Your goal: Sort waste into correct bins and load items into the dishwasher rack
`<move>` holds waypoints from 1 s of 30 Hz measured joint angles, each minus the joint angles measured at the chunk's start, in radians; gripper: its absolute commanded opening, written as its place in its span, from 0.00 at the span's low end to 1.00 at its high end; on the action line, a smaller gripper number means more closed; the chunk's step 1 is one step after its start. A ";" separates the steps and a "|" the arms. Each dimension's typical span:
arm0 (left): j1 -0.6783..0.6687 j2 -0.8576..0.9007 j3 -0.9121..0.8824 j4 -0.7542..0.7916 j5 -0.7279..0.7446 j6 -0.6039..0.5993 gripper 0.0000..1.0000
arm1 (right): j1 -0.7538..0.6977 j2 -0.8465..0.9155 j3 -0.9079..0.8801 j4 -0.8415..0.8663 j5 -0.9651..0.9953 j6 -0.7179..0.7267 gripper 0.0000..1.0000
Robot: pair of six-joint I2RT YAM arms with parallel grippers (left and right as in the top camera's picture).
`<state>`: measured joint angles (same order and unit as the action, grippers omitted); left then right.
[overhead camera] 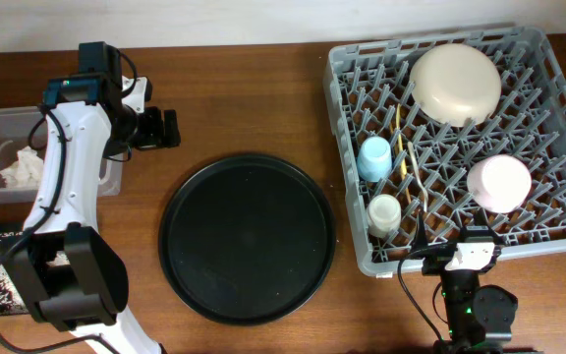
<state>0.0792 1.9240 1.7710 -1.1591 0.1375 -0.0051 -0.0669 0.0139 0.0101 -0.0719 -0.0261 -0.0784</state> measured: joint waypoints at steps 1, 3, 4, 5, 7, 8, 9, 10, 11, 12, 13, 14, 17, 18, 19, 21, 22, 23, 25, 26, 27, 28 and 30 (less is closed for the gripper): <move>0.000 0.000 0.000 0.000 0.000 0.000 1.00 | 0.000 0.000 0.000 0.000 0.000 0.000 0.98; 0.000 0.000 0.000 0.000 0.000 0.000 1.00 | 0.000 0.000 0.000 0.000 0.000 0.000 0.98; 0.000 0.000 0.000 0.000 0.000 0.000 1.00 | 0.000 0.000 0.000 0.000 0.002 0.000 0.98; 0.000 0.000 0.000 0.000 0.000 0.000 1.00 | 0.000 0.000 0.000 0.000 0.002 0.000 0.98; 0.000 0.000 0.000 0.000 0.000 0.000 1.00 | 0.000 0.000 0.000 0.000 0.002 0.000 0.98; 0.000 0.000 0.000 0.000 0.000 0.000 1.00 | 0.000 0.000 0.000 0.000 0.002 0.000 0.98; 0.000 0.000 0.000 0.000 0.000 0.000 1.00 | 0.000 0.000 0.000 0.000 0.003 0.000 0.98; 0.000 0.000 0.000 0.000 0.000 0.000 1.00 | 0.000 0.000 0.000 0.000 0.002 0.000 0.98; 0.000 0.000 0.000 0.000 0.000 0.000 1.00 | 0.000 0.000 0.000 0.000 0.003 0.000 0.98; 0.000 0.000 0.000 0.000 0.000 0.000 1.00 | 0.000 0.000 0.000 0.000 0.002 0.000 0.98; 0.000 0.000 0.000 0.000 0.000 0.000 1.00 | 0.000 0.000 0.000 0.000 0.002 0.000 0.98; 0.000 0.000 0.000 0.000 0.000 0.000 1.00 | 0.000 0.000 0.000 0.000 0.003 0.000 0.98; 0.000 -0.002 0.000 0.000 0.000 0.000 1.00 | 0.000 0.000 0.000 0.000 0.003 0.000 0.98; 0.000 -0.013 0.000 0.000 0.000 0.000 1.00 | 0.000 0.000 0.000 0.000 0.003 0.000 0.98; 0.000 -0.040 0.000 0.000 0.000 0.000 1.00 | 0.000 0.000 0.000 0.000 0.002 0.000 0.98; 0.000 -0.148 -0.002 0.000 -0.003 0.000 1.00 | 0.000 0.000 0.000 0.000 0.003 0.000 0.98; 0.000 -0.288 -0.001 0.000 -0.004 0.000 1.00 | 0.000 0.000 0.000 0.000 0.003 0.000 0.98; 0.000 -0.345 0.001 -0.001 -0.006 0.000 1.00 | 0.000 0.000 0.000 0.000 0.003 0.000 0.98; 0.000 -0.513 0.001 0.000 -0.007 0.000 1.00 | 0.000 0.000 0.000 0.000 0.003 0.000 0.98; 0.000 -0.559 0.002 0.000 -0.007 0.000 1.00 | 0.000 0.000 0.000 0.000 0.003 0.000 0.98; 0.000 -0.680 0.002 -0.002 -0.007 0.000 1.00 | 0.000 0.000 0.000 0.000 0.003 0.000 0.98; 0.000 -0.755 0.000 -0.003 -0.008 0.000 1.00 | 0.000 0.000 0.000 0.000 0.003 0.000 0.98; 0.001 -0.900 -0.011 -0.003 -0.007 0.000 1.00 | 0.000 -0.002 0.000 -0.001 0.003 0.000 0.98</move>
<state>0.0799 1.0237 1.7599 -1.1618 0.1303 -0.0051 -0.0669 0.0120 0.0101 -0.0727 -0.0235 -0.0784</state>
